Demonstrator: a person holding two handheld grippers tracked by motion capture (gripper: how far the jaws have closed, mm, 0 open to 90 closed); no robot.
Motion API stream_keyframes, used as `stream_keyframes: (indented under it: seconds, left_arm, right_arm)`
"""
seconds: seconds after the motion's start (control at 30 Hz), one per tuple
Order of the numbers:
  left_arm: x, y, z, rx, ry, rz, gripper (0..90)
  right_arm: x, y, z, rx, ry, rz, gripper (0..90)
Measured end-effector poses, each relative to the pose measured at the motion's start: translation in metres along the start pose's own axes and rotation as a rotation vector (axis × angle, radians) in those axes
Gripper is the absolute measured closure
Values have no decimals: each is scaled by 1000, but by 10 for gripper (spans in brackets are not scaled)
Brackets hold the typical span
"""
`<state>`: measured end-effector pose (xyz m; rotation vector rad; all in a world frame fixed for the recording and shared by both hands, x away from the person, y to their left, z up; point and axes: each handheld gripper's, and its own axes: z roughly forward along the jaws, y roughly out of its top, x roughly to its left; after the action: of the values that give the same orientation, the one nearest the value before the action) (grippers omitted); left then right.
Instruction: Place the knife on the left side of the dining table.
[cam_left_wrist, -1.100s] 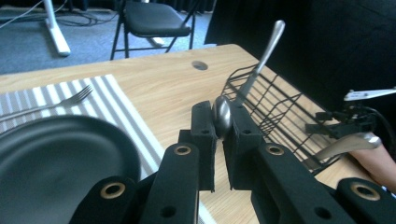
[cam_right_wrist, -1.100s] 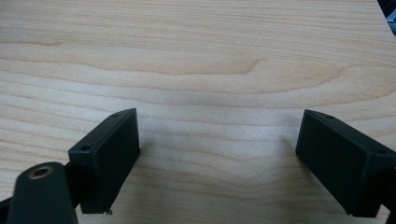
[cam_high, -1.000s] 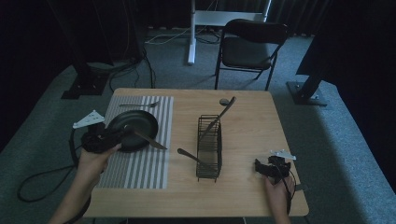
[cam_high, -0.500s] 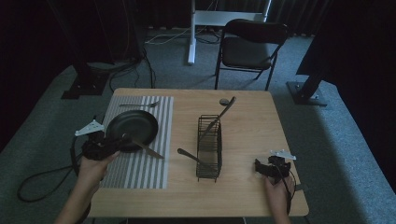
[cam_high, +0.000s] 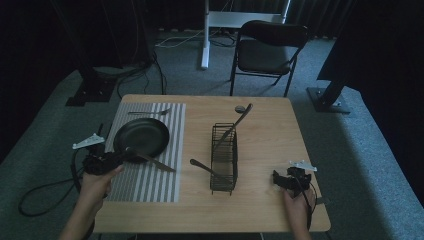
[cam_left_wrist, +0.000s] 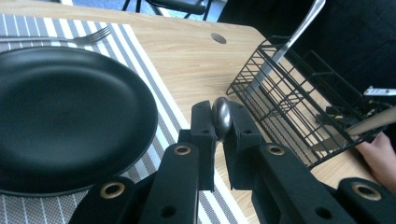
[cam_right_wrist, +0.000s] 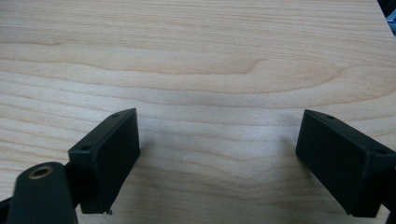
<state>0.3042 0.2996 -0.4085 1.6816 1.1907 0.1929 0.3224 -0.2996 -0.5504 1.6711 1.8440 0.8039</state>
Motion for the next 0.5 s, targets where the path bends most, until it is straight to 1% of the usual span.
stream_keyframes:
  seconds: [0.03,0.07,0.1,0.13,0.17,0.2,0.23,0.27,0.33,0.37,0.43,0.5]
  left_arm:
    - [6,-2,-1,-6,-9,-22,828]
    - [6,-2,-1,-6,-9,-22,824]
    - [12,-3,-2,-12,-18,-44,824]
    - [18,-4,-4,-10,-12,-56,812]
    - [18,-4,-4,-10,-12,-56,810]
    - [20,-5,-5,-8,2,-56,810]
    - [26,-7,-5,-10,6,-83,804]
    - [28,-9,-6,-9,13,-87,803]
    - [28,-9,-6,-9,13,-87,796]
    - [33,-12,-6,-9,30,-108,796]
    - [37,-14,-7,-3,48,-114,773]
    - [42,-16,-7,2,56,-124,764]
  right_arm:
    - [0,0,0,0,0,0,126]
    - [0,0,0,0,0,0,126]
    - [0,0,0,0,0,0,126]
    - [0,0,0,0,0,0,126]
    - [0,0,0,0,0,0,126]
    - [0,0,0,0,0,0,127]
    - [0,0,0,0,0,0,126]
    - [0,0,0,0,0,0,126]
    - [0,0,0,0,0,0,126]
    - [0,0,0,0,0,0,126]
    - [0,0,0,0,0,0,126]
    - [0,0,0,0,0,0,126]
